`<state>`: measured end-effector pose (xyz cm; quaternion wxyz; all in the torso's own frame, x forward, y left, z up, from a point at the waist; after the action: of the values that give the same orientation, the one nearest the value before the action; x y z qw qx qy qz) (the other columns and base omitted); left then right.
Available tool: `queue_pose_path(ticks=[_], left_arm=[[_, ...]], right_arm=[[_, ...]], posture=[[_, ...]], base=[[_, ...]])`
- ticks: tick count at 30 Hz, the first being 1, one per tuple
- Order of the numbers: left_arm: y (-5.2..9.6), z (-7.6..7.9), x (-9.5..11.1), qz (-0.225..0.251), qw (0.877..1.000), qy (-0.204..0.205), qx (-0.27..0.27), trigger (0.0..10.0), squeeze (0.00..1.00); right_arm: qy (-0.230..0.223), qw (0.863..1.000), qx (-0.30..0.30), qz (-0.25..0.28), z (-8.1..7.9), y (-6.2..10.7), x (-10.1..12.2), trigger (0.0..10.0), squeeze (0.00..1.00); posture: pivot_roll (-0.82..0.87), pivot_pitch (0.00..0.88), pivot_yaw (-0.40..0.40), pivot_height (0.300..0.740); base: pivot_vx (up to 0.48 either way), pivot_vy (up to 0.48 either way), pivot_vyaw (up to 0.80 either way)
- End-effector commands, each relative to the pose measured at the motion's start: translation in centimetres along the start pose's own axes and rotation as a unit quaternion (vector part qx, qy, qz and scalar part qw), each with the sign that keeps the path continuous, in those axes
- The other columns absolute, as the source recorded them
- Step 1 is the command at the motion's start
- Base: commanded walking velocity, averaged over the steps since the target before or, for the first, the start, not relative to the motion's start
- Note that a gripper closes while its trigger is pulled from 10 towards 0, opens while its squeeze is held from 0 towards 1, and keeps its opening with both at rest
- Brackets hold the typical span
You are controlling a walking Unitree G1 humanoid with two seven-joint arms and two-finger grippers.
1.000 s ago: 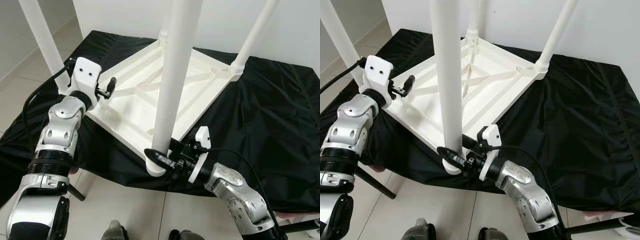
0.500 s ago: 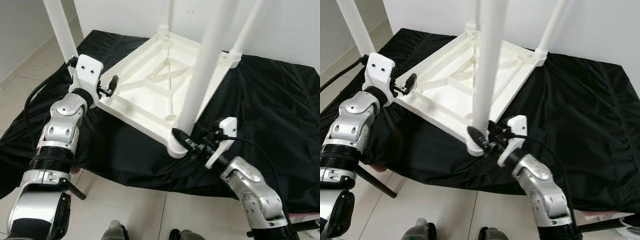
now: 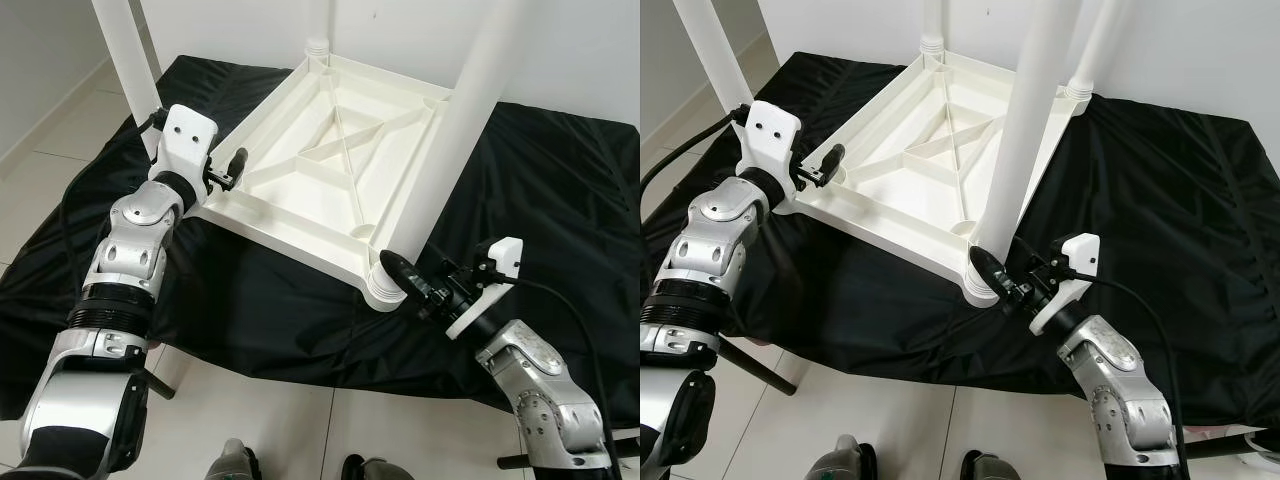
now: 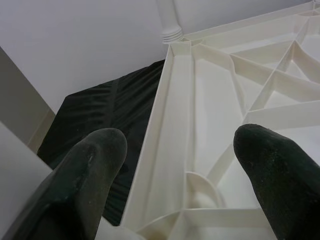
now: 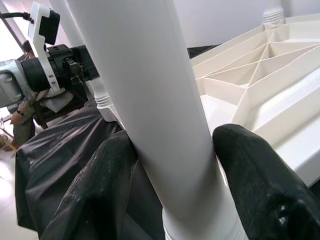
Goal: Building children table
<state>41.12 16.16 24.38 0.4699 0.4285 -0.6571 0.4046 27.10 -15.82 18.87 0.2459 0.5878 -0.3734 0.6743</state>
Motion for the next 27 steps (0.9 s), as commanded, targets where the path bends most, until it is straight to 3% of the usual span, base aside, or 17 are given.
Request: queue_pose_path(ticks=[1, 5, 8, 20, 24, 27], left_arm=[[-0.2, 0.3, -0.1, 0.000, 1.000, 0.000, -0.010, 10.0, 0.00], [-0.2, 0.3, -0.1, 0.000, 1.000, -0.001, -0.011, 10.0, 0.00], [-0.4, 0.4, -0.2, 0.000, 1.000, -0.001, -0.014, 10.0, 0.00], [-0.3, 0.3, -0.2, 0.000, 1.000, -0.003, -0.012, 10.0, 0.00], [-0.4, 0.2, -0.2, 0.001, 1.000, -0.003, -0.012, 10.0, 0.00], [-0.4, 0.4, 0.0, 0.005, 1.000, -0.004, -0.015, 10.0, 0.00]], right_arm=[[0.009, 1.000, -0.013, 0.008, 1.6, 1.5, 0.5, 10.0, 0.00], [0.016, 1.000, -0.016, 0.005, 2.2, 1.9, 0.4, 10.0, 0.00], [0.038, 0.999, -0.016, -0.013, 3.7, 2.9, 0.1, 10.0, 0.00], [0.053, 0.998, -0.028, -0.035, 5.6, 3.9, -0.2, 10.0, 0.00], [0.050, 0.998, 0.014, -0.034, 4.2, 3.3, 0.0, 10.0, 0.00], [0.038, 0.994, 0.094, -0.036, 1.6, 2.4, 0.0, 10.0, 0.00]], posture=[[-0.05, 0.136, 0.041, 0.740], [-0.05, 0.136, 0.041, 0.740], [-0.06, 0.136, 0.045, 0.740], [-0.05, 0.133, 0.039, 0.740], [-0.05, 0.127, 0.037, 0.740], [-0.05, 0.121, 0.034, 0.740]], base=[[0.000, 0.000, 0.00], [0.000, 0.000, 0.00], [0.000, 0.000, 0.00], [0.000, 0.000, 0.00], [0.000, 0.000, 0.00], [0.000, 0.000, 0.00]])
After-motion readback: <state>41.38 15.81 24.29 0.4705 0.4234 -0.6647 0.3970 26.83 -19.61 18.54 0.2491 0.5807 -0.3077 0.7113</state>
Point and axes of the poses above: a point about 5 cm out from each wrist's last joint towards the gripper, its own y axis pointing back from the gripper into the wrist, its own x axis along the axis of the wrist's last joint, z = x × y, the point moved 3 cm from there along -y, pointing out of the wrist towards the gripper, and after that the axes turned 8 degrees about y, right-handed, at the moved point
